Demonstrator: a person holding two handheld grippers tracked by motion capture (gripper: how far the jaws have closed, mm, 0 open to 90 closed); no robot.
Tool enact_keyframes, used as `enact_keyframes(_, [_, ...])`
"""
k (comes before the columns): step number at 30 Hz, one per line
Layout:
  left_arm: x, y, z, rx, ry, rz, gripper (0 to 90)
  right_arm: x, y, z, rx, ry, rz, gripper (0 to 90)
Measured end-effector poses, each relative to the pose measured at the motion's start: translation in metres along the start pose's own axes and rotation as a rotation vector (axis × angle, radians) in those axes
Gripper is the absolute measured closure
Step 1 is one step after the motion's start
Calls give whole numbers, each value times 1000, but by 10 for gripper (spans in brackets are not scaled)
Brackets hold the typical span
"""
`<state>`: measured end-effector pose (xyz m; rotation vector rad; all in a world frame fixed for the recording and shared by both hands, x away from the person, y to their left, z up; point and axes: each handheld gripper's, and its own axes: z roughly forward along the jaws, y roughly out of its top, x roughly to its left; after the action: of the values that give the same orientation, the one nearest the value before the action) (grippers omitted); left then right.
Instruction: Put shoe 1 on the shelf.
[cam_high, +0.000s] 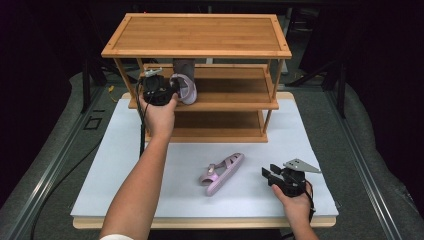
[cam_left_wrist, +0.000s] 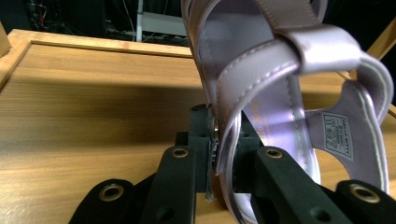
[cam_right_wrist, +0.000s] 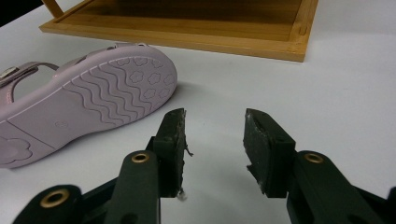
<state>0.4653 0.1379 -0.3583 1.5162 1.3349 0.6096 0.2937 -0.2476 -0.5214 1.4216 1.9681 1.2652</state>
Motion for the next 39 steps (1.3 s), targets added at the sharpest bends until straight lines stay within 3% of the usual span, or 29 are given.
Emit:
enact_keyframes(7, [2, 6, 8, 34, 9, 21, 813, -1, 0, 2, 5, 2, -5, 586])
enact_keyframes(9, [3, 8, 9, 43, -32, -13, 813, -1, 0, 2, 7, 4, -6, 586])
enact_keyframes(12, [0, 10, 5, 64, -11, 23, 816, -2, 0, 2, 3, 6, -5, 586])
enact_keyframes(15, [1, 10, 4, 58, -17, 26, 817, -2, 0, 2, 6, 6, -1, 586])
enact_keyframes(21, [-1, 10, 10, 64, -15, 8, 808, -1, 0, 2, 9, 4, -6, 586])
enact_keyframes(24, [3, 12, 13, 80, -25, -27, 808, -1, 0, 3, 9, 8, -2, 585])
enact_keyframes(27, [7, 13, 14, 95, -12, -34, 799, -2, -1, 3, 12, 7, -3, 585])
enact_keyframes(29, [6, 13, 17, 83, -13, -68, 785, -2, 0, 3, 9, 8, -2, 586])
enact_keyframes(32, [7, 13, 19, 65, -7, -75, 743, -2, 0, 3, 10, 9, 0, 586])
enact_keyframes(34, [7, 13, 20, 29, -32, -108, 694, -2, 0, 4, 12, 10, -3, 585])
enact_keyframes(35, [9, 14, 19, 33, -40, -92, 657, -2, 0, 4, 11, 11, -3, 585])
enact_keyframes(39, [9, 15, 16, -2, -57, -92, 564, -2, 0, 4, 11, 10, -2, 585])
